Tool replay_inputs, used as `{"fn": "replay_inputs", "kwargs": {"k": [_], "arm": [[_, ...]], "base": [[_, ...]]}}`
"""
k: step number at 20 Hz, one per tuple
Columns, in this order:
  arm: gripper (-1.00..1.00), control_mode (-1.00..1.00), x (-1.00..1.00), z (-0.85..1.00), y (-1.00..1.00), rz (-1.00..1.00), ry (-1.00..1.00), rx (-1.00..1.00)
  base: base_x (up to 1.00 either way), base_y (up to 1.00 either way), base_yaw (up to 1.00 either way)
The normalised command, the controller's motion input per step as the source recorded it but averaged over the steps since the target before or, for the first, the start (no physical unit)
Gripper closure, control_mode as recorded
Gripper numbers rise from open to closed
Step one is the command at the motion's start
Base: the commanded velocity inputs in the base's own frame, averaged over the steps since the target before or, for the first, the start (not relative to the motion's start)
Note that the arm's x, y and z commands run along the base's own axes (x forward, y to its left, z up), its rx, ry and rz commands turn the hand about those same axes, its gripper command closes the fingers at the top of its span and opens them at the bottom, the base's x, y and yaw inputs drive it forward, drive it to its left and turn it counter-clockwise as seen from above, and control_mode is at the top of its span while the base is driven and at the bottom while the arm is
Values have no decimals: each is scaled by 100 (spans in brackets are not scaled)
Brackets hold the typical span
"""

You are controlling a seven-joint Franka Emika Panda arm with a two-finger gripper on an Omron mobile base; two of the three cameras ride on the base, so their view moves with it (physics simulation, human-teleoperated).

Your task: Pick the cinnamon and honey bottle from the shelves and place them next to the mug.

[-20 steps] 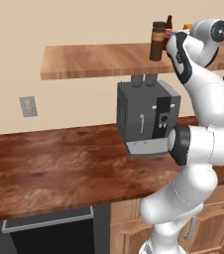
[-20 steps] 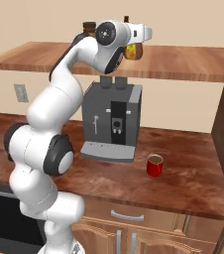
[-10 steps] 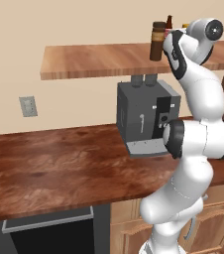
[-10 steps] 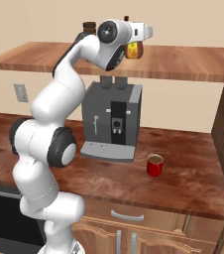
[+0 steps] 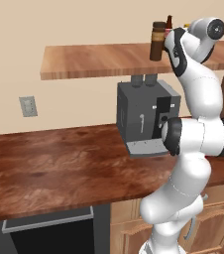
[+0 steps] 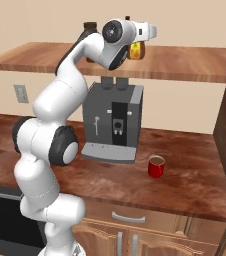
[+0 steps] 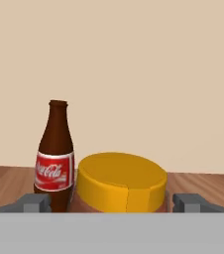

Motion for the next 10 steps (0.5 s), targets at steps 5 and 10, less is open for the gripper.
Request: {"fn": "replay_inputs", "kwargs": {"k": [5,10], "arm": [[100,-100,0,0,-12,3,0,0],[100,-100,0,0,-4,0,0,0]], "base": [[0,0,0],[0,0,0]]}}
